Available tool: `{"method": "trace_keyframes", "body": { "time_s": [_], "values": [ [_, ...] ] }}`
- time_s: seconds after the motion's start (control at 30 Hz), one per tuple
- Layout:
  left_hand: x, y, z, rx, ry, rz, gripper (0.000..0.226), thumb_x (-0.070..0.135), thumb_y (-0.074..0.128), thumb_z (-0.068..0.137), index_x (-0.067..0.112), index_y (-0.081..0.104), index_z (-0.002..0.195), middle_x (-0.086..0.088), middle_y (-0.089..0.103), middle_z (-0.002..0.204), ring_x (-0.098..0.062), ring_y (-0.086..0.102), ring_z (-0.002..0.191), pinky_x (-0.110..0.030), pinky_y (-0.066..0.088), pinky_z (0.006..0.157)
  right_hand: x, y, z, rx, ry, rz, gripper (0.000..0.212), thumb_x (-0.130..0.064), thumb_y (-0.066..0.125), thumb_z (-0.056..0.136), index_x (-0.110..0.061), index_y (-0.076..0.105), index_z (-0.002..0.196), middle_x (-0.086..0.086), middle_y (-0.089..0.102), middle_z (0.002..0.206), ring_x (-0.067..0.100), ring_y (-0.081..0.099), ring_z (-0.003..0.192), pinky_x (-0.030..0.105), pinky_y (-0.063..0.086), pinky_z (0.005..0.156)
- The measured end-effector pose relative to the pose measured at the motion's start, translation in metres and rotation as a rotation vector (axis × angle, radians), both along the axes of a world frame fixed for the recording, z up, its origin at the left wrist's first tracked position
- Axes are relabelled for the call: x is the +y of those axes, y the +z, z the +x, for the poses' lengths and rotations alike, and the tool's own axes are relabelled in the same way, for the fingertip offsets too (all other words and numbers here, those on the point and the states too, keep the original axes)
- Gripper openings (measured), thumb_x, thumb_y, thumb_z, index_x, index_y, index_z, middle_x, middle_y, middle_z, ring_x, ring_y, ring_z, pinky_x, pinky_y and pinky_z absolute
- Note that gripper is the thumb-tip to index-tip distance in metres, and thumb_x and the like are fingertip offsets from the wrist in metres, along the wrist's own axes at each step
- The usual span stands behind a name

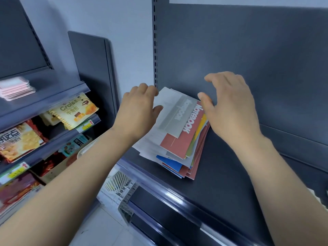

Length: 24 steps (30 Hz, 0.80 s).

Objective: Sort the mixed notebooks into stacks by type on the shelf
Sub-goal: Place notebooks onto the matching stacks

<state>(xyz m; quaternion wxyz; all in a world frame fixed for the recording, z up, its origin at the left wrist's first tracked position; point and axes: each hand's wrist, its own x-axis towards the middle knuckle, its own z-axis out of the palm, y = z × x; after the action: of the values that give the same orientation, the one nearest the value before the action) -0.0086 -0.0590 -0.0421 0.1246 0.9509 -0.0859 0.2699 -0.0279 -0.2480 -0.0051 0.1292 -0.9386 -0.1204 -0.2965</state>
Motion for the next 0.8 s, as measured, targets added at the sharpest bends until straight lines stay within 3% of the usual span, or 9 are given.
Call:
{"method": "trace_keyframes", "body": {
  "time_s": [0.13, 0.27, 0.33, 0.43, 0.5, 0.63, 0.73, 0.8],
  "values": [
    [0.001, -0.012, 0.032, 0.266, 0.126, 0.015, 0.054, 0.045, 0.060, 0.086, 0.005, 0.048, 0.121, -0.012, 0.051, 0.117, -0.031, 0.050, 0.105, -0.039, 0.042, 0.083, -0.003, -0.001, 0.009, 0.035, -0.056, -0.003, 0.036, -0.023, 0.053, 0.093, -0.010, 0.050, 0.126, 0.009, 0.052, 0.126, 0.028, 0.044, 0.114, 0.037, 0.035, 0.092],
    [0.007, -0.022, 0.057, 0.510, 0.170, -0.006, 0.055, 0.048, 0.066, 0.080, 0.001, 0.050, 0.104, -0.016, 0.049, 0.112, -0.033, 0.049, 0.102, -0.034, 0.036, 0.073, 0.001, -0.002, 0.013, 0.059, -0.124, 0.017, 0.037, -0.022, 0.054, 0.092, -0.009, 0.051, 0.127, 0.010, 0.052, 0.127, 0.029, 0.044, 0.116, 0.038, 0.035, 0.094],
    [0.010, -0.021, 0.066, 0.539, 0.158, -0.010, 0.047, 0.046, 0.068, 0.079, 0.005, 0.049, 0.089, -0.017, 0.052, 0.108, -0.034, 0.051, 0.098, -0.034, 0.037, 0.071, 0.004, -0.001, 0.015, 0.075, -0.167, 0.017, 0.038, -0.022, 0.054, 0.092, -0.010, 0.050, 0.128, 0.009, 0.052, 0.128, 0.028, 0.043, 0.116, 0.038, 0.035, 0.095],
    [0.014, -0.019, 0.074, 0.564, 0.128, 0.005, 0.042, 0.041, 0.070, 0.079, 0.007, 0.045, 0.081, -0.018, 0.056, 0.106, -0.034, 0.051, 0.095, -0.033, 0.037, 0.069, 0.013, -0.002, 0.019, 0.084, -0.196, 0.029, 0.038, -0.021, 0.054, 0.092, -0.010, 0.050, 0.128, 0.009, 0.053, 0.126, 0.028, 0.044, 0.115, 0.038, 0.035, 0.094],
    [0.016, -0.021, 0.077, 0.577, 0.107, -0.004, 0.042, 0.040, 0.070, 0.079, 0.006, 0.047, 0.086, -0.018, 0.055, 0.109, -0.033, 0.051, 0.096, -0.033, 0.037, 0.070, 0.021, -0.002, 0.021, 0.091, -0.209, 0.038, 0.037, -0.021, 0.054, 0.092, -0.011, 0.050, 0.127, 0.008, 0.052, 0.127, 0.026, 0.043, 0.115, 0.037, 0.035, 0.095],
    [0.021, -0.022, 0.084, 0.620, 0.081, -0.080, 0.061, 0.036, 0.072, 0.078, -0.003, 0.046, 0.116, -0.017, 0.051, 0.118, -0.035, 0.049, 0.110, -0.037, 0.041, 0.082, 0.032, -0.004, 0.023, 0.122, -0.259, 0.026, 0.036, -0.022, 0.052, 0.093, -0.013, 0.049, 0.128, 0.005, 0.050, 0.130, 0.024, 0.041, 0.119, 0.034, 0.033, 0.097],
    [0.025, -0.024, 0.091, 0.661, 0.050, -0.171, 0.060, 0.030, 0.073, 0.078, -0.005, 0.043, 0.115, -0.017, 0.054, 0.113, -0.036, 0.052, 0.108, -0.034, 0.039, 0.077, 0.037, -0.006, 0.023, 0.119, -0.281, 0.025, 0.035, -0.021, 0.052, 0.093, -0.012, 0.050, 0.127, 0.007, 0.051, 0.128, 0.025, 0.042, 0.118, 0.035, 0.034, 0.096],
    [0.029, -0.027, 0.094, 0.651, 0.024, -0.208, 0.040, 0.025, 0.070, 0.079, -0.001, 0.047, 0.100, -0.011, 0.055, 0.096, -0.033, 0.053, 0.095, -0.032, 0.037, 0.071, 0.040, -0.008, 0.023, 0.126, -0.295, 0.029, 0.035, -0.020, 0.053, 0.093, -0.011, 0.051, 0.126, 0.008, 0.052, 0.128, 0.026, 0.042, 0.118, 0.037, 0.035, 0.096]
  ]
}}
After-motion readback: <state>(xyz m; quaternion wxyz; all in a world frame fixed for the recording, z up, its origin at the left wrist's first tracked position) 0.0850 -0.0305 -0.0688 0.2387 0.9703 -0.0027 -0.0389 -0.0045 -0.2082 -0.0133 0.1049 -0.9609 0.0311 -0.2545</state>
